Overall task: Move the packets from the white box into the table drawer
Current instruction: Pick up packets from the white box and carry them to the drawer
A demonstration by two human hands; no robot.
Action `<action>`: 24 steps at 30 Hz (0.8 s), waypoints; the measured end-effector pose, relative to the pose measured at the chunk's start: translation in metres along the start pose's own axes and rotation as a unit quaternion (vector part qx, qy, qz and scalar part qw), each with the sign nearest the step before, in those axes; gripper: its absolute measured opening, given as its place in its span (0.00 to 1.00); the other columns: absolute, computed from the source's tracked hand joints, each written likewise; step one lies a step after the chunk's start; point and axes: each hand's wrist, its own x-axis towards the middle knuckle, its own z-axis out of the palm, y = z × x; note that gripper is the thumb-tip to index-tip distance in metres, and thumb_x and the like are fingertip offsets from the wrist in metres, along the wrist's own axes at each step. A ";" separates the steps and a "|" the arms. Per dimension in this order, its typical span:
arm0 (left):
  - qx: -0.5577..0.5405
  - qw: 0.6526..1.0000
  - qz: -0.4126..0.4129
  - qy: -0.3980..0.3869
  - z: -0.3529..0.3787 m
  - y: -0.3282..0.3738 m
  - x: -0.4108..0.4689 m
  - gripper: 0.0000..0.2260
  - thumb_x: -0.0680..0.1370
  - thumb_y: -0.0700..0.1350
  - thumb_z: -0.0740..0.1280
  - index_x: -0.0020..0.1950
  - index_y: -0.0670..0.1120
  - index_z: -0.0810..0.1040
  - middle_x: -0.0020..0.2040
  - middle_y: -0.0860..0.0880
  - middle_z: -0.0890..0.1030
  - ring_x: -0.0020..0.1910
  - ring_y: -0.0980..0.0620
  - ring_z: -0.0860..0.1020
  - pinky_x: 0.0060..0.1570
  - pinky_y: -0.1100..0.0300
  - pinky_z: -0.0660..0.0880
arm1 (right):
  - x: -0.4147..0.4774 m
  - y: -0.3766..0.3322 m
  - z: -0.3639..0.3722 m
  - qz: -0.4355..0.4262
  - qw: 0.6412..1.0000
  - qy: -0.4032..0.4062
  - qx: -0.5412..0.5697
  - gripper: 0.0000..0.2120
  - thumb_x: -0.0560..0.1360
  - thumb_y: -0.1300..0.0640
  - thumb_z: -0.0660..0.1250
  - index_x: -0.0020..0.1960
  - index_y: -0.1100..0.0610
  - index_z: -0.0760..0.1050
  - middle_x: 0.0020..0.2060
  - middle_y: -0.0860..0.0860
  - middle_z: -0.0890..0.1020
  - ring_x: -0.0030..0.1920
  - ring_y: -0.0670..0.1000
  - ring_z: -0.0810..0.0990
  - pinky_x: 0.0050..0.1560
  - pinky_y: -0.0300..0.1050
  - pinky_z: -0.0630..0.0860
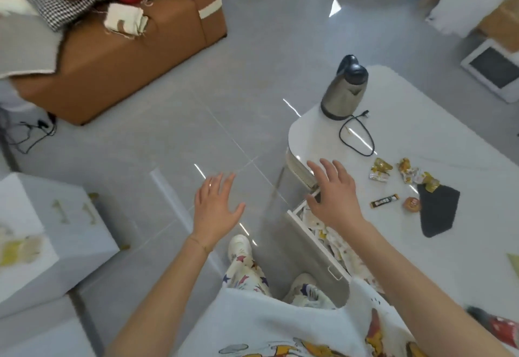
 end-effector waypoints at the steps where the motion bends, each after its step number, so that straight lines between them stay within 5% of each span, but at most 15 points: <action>1: -0.002 1.000 -0.013 0.006 -0.009 -0.017 -0.001 0.36 0.70 0.65 0.53 0.75 0.50 0.64 0.72 0.44 0.69 0.72 0.39 0.63 0.69 0.44 0.62 | 0.011 -0.022 0.001 -0.010 1.000 -0.006 -0.001 0.33 0.76 0.50 0.63 0.77 0.48 0.53 0.77 0.52 0.54 0.77 0.57 0.47 0.74 0.53 0.49; 11: -0.075 0.985 -0.142 0.067 -0.081 -0.168 -0.019 0.37 0.70 0.67 0.51 0.77 0.53 0.60 0.76 0.46 0.63 0.76 0.41 0.56 0.73 0.48 0.54 | 0.094 -0.231 0.023 -0.135 0.989 -0.037 -0.038 0.33 0.77 0.49 0.62 0.77 0.48 0.51 0.76 0.53 0.56 0.77 0.58 0.49 0.73 0.55 0.51; 17: -0.125 0.958 -0.232 0.110 -0.107 -0.237 -0.033 0.33 0.77 0.58 0.65 0.78 0.54 0.56 0.78 0.48 0.58 0.77 0.43 0.51 0.73 0.48 0.51 | 0.124 -0.328 0.045 -0.225 0.970 -0.057 -0.076 0.34 0.75 0.49 0.64 0.77 0.48 0.53 0.76 0.53 0.58 0.76 0.58 0.51 0.72 0.54 0.53; 24: -0.148 0.916 -0.342 0.151 -0.126 -0.307 -0.043 0.33 0.76 0.58 0.66 0.78 0.54 0.55 0.78 0.47 0.59 0.77 0.43 0.52 0.73 0.46 0.54 | 0.165 -0.441 0.079 -0.333 0.931 -0.099 -0.111 0.34 0.76 0.48 0.63 0.77 0.48 0.52 0.75 0.54 0.58 0.76 0.58 0.51 0.73 0.55 0.53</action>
